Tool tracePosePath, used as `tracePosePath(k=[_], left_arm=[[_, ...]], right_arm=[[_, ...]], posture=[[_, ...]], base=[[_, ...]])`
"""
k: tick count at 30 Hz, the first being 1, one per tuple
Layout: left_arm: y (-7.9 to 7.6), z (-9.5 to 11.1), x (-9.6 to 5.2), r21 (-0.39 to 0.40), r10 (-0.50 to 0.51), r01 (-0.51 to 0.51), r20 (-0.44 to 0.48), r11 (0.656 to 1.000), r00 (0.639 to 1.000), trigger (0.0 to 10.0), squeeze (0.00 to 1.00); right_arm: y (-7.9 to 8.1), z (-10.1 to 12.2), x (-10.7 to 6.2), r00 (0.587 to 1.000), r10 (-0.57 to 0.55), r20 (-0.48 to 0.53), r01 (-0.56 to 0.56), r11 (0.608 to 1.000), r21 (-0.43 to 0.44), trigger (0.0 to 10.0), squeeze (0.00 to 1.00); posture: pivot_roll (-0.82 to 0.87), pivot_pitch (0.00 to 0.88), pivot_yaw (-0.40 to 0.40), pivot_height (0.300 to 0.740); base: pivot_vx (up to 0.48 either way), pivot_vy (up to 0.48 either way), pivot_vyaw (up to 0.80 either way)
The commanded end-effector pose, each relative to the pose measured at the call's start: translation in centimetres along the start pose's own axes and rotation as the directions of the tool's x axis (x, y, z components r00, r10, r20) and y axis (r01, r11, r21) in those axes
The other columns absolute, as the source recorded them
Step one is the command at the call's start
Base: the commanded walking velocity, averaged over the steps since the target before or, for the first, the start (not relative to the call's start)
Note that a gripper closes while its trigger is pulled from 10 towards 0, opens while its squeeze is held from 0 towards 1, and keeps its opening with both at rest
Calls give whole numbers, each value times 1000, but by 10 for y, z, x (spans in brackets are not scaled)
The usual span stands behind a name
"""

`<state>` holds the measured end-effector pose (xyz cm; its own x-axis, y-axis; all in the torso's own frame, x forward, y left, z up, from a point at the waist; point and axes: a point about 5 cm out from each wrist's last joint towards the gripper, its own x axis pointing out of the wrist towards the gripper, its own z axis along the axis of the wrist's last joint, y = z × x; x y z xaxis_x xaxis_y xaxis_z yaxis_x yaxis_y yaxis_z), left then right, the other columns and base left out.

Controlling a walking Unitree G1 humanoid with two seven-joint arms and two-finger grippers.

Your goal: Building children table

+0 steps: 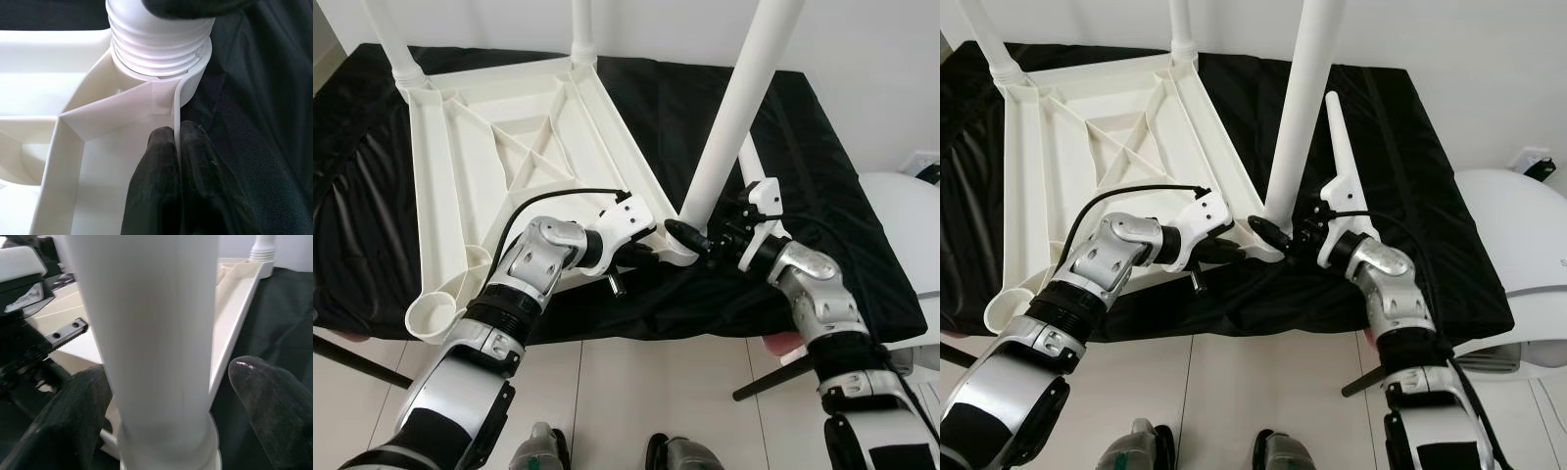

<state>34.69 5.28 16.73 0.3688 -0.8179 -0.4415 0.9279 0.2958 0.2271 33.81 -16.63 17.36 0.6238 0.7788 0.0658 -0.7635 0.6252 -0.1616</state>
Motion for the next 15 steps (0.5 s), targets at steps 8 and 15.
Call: tracePosePath(k=[8,15], left_arm=[[11,-2,-3,-7,189,-189,-11,982,982,10000,0],[10,-2,-3,-4,186,-186,-10,983,983,10000,0]], right_arm=[[-6,-4,5,996,83,-20,-83,997,0,10000,0],[-4,-7,13,993,122,-8,-122,993,6,5608,0]], posture=[[14,113,1,740],[19,104,2,740]], base=[[0,0,0],[0,0,0]])
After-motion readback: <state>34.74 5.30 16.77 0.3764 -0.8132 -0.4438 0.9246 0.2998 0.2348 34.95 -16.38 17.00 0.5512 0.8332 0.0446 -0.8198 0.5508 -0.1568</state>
